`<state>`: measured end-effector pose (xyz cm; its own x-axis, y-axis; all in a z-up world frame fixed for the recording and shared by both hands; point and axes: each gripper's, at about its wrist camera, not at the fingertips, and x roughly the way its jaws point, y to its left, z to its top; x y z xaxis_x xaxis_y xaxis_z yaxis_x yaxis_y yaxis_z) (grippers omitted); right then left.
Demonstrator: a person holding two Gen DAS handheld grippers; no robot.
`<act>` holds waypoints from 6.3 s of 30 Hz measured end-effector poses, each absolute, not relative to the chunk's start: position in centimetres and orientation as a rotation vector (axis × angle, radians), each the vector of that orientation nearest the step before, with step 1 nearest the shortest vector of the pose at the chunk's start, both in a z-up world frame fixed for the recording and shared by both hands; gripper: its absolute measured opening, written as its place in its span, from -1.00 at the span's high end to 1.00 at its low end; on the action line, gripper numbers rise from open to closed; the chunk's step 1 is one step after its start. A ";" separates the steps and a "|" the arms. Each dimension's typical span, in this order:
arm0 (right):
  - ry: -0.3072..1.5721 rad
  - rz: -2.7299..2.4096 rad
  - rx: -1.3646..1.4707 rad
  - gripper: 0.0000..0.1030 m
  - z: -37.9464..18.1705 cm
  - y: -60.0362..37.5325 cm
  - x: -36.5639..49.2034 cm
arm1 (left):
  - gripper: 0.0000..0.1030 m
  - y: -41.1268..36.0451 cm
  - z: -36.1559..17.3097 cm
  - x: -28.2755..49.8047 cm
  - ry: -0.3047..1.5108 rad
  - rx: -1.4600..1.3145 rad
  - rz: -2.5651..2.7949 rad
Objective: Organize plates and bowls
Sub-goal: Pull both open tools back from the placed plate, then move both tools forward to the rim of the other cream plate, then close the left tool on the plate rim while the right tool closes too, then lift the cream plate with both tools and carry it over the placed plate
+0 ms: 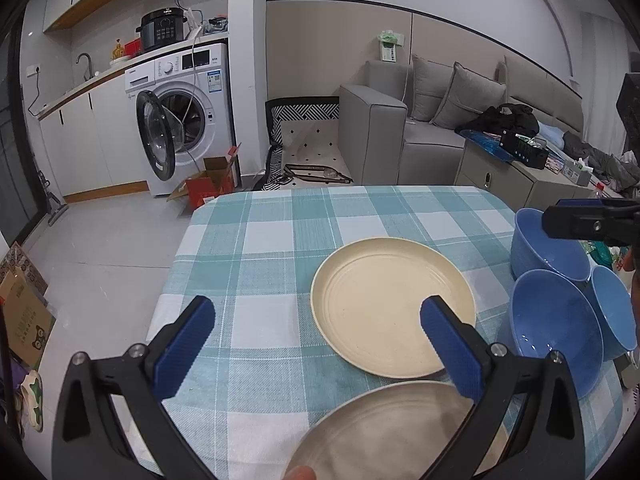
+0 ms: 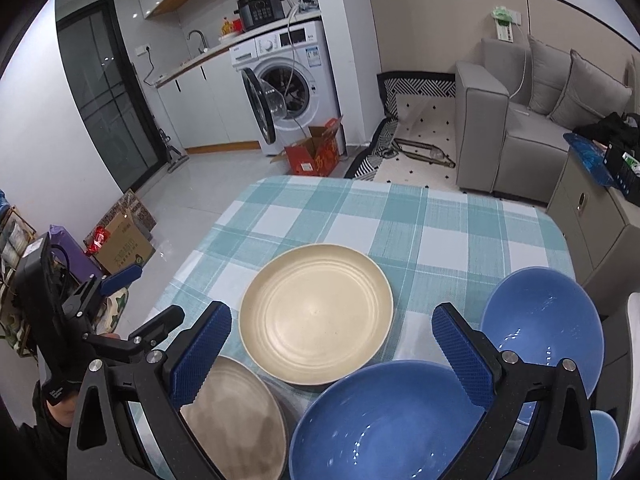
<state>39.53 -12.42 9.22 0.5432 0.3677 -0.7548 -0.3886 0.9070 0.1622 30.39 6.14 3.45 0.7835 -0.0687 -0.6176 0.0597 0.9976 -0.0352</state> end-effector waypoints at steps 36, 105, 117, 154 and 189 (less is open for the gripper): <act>1.192 0.371 -0.154 -0.99 -1.5 -9.7 48.7 | -1.00 5.6 -1.9 35.8 0.803 0.007 -0.048; 1.321 0.368 -0.191 0.63 -6.1 -9.5 50.3 | 0.56 5.5 -4.8 37.9 0.917 -0.008 -0.116; 1.283 0.375 -0.204 0.63 -4.0 -9.2 49.3 | 0.56 5.8 -3.3 36.9 0.879 -0.010 -0.110; 1.170 0.447 -0.286 0.63 3.4 -6.0 41.3 | 0.56 8.0 2.8 26.9 0.759 -0.010 -0.058; 1.136 0.540 -0.359 0.63 0.6 -4.0 33.3 | 0.56 9.4 1.3 19.6 0.757 -0.042 -0.007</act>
